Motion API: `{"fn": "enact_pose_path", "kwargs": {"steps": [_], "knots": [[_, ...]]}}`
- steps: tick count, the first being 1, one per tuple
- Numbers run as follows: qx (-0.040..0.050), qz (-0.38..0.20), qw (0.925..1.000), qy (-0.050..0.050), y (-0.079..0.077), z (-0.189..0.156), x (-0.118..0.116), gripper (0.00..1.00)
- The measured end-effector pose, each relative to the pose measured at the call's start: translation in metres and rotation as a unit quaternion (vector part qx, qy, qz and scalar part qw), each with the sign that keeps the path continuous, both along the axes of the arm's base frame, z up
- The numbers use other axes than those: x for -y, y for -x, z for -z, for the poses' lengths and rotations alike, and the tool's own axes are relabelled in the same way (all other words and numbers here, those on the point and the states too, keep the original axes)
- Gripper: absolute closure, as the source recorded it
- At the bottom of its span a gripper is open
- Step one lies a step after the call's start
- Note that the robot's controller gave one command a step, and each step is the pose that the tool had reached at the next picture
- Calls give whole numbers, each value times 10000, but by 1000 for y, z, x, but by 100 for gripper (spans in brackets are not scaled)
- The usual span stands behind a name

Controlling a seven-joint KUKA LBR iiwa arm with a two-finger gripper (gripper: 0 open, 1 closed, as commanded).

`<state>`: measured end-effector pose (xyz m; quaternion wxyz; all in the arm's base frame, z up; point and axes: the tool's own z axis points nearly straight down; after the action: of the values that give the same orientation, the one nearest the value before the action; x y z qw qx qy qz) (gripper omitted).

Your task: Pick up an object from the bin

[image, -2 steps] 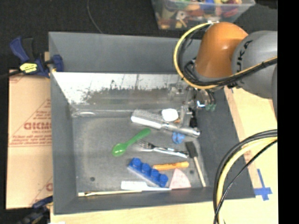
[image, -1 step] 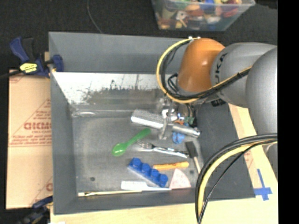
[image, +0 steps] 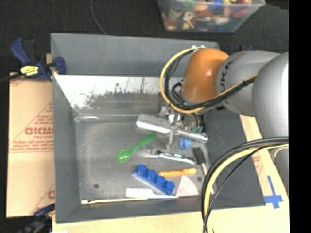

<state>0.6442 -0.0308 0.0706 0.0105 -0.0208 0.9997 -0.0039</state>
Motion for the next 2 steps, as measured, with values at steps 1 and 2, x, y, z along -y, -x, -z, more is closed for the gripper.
{"fn": "enact_pose_path", "kwargs": {"steps": [1,2], "knots": [[-66,1454,9893,-52,10,0,6,100],[-67,1450,9894,-49,10,-1,6,100]]}}
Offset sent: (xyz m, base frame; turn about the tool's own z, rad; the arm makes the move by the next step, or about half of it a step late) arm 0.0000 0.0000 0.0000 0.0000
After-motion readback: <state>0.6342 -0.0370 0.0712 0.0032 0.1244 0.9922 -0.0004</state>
